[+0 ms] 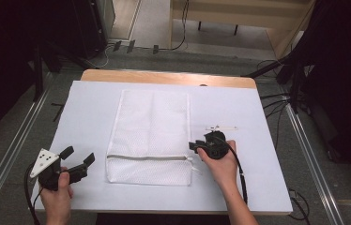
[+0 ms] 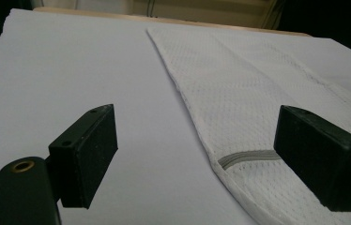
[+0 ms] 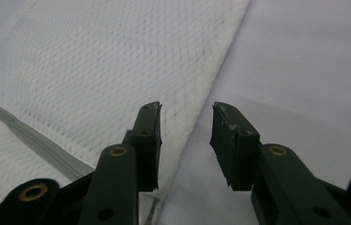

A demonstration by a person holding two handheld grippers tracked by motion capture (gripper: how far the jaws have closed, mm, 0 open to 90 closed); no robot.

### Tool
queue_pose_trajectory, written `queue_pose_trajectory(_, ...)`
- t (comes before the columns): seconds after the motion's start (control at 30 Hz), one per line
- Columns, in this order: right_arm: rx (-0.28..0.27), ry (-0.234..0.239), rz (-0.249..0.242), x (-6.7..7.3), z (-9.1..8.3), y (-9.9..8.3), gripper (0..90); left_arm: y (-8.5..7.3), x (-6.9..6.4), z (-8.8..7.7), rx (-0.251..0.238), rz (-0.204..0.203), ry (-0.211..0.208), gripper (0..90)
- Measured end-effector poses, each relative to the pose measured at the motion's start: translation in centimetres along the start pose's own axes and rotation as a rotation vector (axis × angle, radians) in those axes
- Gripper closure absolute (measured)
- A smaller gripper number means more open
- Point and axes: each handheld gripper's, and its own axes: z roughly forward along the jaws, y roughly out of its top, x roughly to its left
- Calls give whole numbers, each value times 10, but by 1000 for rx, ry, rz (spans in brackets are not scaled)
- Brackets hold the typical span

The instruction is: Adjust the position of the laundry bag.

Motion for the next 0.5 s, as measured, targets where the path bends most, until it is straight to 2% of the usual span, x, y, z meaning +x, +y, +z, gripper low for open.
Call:
queue_pose_trajectory(0.1,38,37,63,0,5,3,623,0,-1,1,3,2,-2,139)
queue_pose_trajectory(0.2,58,41,69,3,8,4,611,0,-2,1,8,5,-2,139)
queue_pose_trajectory(0.3,95,22,69,6,12,4,611,0,-3,2,8,5,-6,139)
queue_pose_trajectory(0.37,121,9,72,8,15,3,641,0,-3,2,10,7,-7,140)
queue_pose_trajectory(0.43,125,-11,77,11,16,3,673,-1,-3,2,13,9,-6,139)
queue_pose_trajectory(0.5,140,8,91,11,17,3,754,-1,-2,3,16,8,-6,140)
